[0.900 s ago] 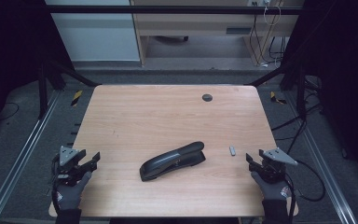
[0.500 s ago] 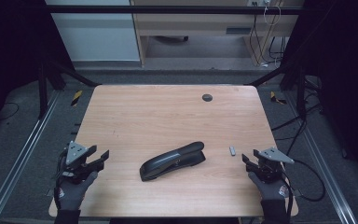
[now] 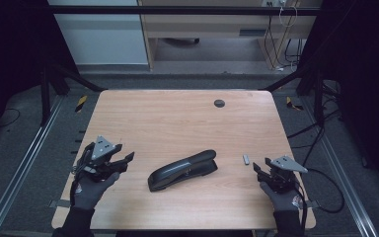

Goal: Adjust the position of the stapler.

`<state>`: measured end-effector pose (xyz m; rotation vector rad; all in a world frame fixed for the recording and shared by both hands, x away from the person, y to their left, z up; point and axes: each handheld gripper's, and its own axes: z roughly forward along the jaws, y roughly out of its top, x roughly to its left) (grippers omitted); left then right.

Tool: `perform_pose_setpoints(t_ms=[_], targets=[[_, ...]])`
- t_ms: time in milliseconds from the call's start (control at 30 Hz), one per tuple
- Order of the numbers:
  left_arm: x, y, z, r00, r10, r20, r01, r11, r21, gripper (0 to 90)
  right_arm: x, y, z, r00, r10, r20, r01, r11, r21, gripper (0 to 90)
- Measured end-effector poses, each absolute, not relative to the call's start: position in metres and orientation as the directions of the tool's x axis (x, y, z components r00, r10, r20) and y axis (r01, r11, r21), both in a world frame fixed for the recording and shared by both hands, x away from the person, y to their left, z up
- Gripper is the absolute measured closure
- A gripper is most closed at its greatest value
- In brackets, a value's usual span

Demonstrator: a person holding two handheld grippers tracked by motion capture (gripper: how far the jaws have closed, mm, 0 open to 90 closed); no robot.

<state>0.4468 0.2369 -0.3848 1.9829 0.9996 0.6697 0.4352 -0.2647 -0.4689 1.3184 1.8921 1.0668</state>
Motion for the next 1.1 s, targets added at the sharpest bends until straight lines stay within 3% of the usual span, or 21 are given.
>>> perform_pose_setpoints(t_ms=[333, 1100], targets=[[0.462, 0.191, -0.366, 0.677, 0.712, 0.188, 0.357, -0.540, 0.762, 47.1, 0.436, -0.266, -0.470, -0.334, 0.942, -0.037, 0.463, 0.198, 0.864, 49.3], [0.474, 0.129, -0.371, 0.820, 0.543, 0.183, 0.280, -0.659, 0.698, 46.7, 0.436, -0.265, -0.471, -0.346, 0.938, -0.031, 0.469, 0.201, 0.860, 50.2]])
